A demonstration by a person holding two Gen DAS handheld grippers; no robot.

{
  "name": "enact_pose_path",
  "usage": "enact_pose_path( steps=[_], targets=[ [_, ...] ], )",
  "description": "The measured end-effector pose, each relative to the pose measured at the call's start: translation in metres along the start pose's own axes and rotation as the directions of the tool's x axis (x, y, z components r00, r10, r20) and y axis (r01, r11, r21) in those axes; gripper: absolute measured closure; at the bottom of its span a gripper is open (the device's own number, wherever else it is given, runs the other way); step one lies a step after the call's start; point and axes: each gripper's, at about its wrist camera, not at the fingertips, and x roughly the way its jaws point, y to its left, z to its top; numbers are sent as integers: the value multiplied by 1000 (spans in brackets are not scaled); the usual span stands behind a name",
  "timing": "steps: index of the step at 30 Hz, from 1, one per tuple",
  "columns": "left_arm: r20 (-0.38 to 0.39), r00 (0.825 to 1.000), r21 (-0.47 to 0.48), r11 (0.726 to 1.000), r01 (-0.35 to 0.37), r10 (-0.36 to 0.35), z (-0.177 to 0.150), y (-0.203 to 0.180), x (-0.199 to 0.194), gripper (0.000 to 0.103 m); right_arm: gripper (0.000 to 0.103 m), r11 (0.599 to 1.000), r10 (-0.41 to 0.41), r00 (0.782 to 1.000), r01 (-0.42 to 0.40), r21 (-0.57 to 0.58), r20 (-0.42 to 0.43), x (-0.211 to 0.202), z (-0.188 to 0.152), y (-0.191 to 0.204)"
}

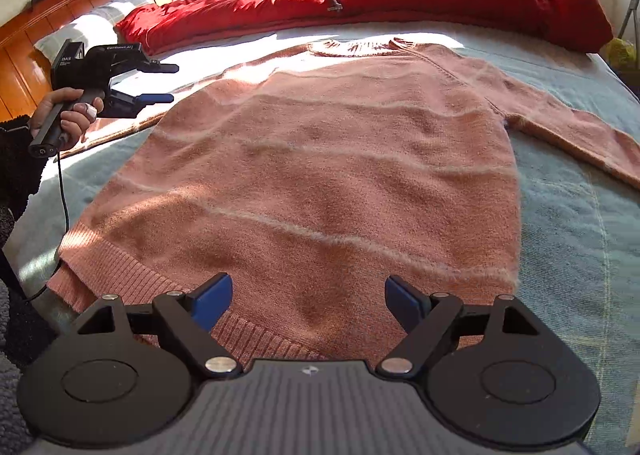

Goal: Fold clothes

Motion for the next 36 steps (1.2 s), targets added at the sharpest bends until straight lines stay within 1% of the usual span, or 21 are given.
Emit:
enact_pose_path(
  steps=[2,6,7,8,9,10,12,13,15,16,17,18,19,21,24,25,27,31,32,34,36],
  targets=[
    [-26,1000,-53,999,1,-2,4,11,17,52,16,999,-13,1000,13,32,0,2,2,-5],
    [-11,998,-140,988,59,-61,10,20,39,52,16,998,-28,1000,28,49,-9,10,9,-6],
    [3,998,-146,987,63,-63,12,20,43,54,16,999,-29,1000,29,44,-13,13,11,-4],
    [23,998,-136,989,56,-54,15,18,47,58,16,999,-30,999,31,38,-15,15,14,-3],
    [50,998,-114,993,38,-32,17,15,48,77,16,999,-31,999,31,33,-18,18,17,-1],
    [87,996,-72,997,1,6,18,9,47,83,16,999,-28,999,29,30,-21,21,19,0],
    [146,988,-7,999,-45,45,20,0,43,89,16,999,-27,999,27,22,-25,24,24,1],
    [164,984,20,997,-68,64,20,-4,40,89,16,999,-28,999,29,18,-26,25,26,2],
    [192,971,102,981,-162,141,18,-13,36,89,16,999,-33,999,33,11,-29,26,28,2],
    [192,967,130,972,-196,169,17,-15,35,88,16,999,-36,999,36,9,-31,27,29,1],
    [182,967,146,967,-207,179,16,-15,33,85,16,999,-39,999,40,10,-35,28,30,0],
    [171,967,158,963,-216,189,15,-14,30,84,16,999,-45,998,45,12,-38,28,31,-1],
    [164,968,179,959,-220,192,13,-17,27,82,16,998,-53,998,54,14,-42,29,31,-3],
    [162,971,254,943,-214,177,5,-32,28,75,16,998,-67,997,68,11,-42,28,34,-7],
    [158,975,364,909,-203,154,-8,-54,29,70,16,997,-78,997,78,0,-25,25,42,-13],
    [155,977,400,895,-198,147,-13,-61,30,68,16,997,-79,997,79,-5,-15,23,47,-16],
    [150,980,470,862,-189,133,-21,-76,31,57,15,997,-78,997,78,-26,7,25,61,-21],
    [137,985,600,782,-167,105,-39,-106,32,56,14,990,-105,994,109,-90,41,51,99,-30],
    [131,985,617,768,-168,111,-42,-108,36,56,14,987,-114,992,118,-105,48,59,109,-32],
    [113,982,616,764,-190,153,-44,-102,53,57,14,986,-125,991,130,-102,51,78,126,-41],
    [93,970,584,777,-237,226,-42,-85,68,57,14,992,-118,991,121,-48,56,93,133,-56]
  ],
)
